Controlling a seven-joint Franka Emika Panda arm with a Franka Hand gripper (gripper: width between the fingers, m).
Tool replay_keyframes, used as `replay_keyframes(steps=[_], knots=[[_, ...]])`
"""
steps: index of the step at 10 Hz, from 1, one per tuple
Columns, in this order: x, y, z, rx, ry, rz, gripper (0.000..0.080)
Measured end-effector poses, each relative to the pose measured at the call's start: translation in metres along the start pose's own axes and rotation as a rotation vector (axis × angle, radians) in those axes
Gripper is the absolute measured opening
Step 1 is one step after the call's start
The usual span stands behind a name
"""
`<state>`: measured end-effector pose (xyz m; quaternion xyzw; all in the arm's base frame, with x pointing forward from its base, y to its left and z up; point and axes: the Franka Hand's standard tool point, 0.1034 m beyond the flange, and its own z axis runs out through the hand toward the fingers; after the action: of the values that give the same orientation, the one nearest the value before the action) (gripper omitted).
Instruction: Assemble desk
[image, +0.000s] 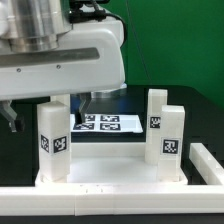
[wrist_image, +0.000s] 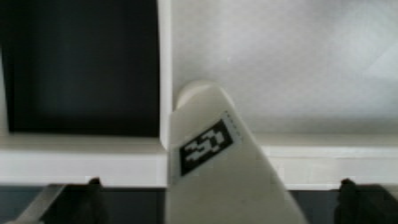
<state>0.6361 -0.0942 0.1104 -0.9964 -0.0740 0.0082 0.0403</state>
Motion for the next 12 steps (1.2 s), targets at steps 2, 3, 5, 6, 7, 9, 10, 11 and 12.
replay_keyframes(steps=[2,3,5,6,7,9,10,11,12], knots=[[-0.0076,0.0,-0.001,-0.01,0.024,-0.119,0.0648],[-0.0075,0.0001,-0.0002,-0.01,0.024,-0.112,0.0524],[-0.008,0.0005,0.0005,-0.01,0.023,-0.111,0.0387],[-0.0088,0.001,0.0009,-0.01,0.022,-0.11,0.0294],[-0.009,0.0012,0.001,-0.01,0.021,-0.11,0.0294],[-0.009,0.0011,0.0011,-0.009,0.022,-0.077,0.0294],[-0.0084,0.0007,0.001,-0.009,0.024,-0.007,0.0294],[-0.0079,-0.0009,0.001,-0.007,0.025,0.111,0.0294],[-0.0066,-0.0038,0.0012,-0.004,0.025,0.289,0.0294]])
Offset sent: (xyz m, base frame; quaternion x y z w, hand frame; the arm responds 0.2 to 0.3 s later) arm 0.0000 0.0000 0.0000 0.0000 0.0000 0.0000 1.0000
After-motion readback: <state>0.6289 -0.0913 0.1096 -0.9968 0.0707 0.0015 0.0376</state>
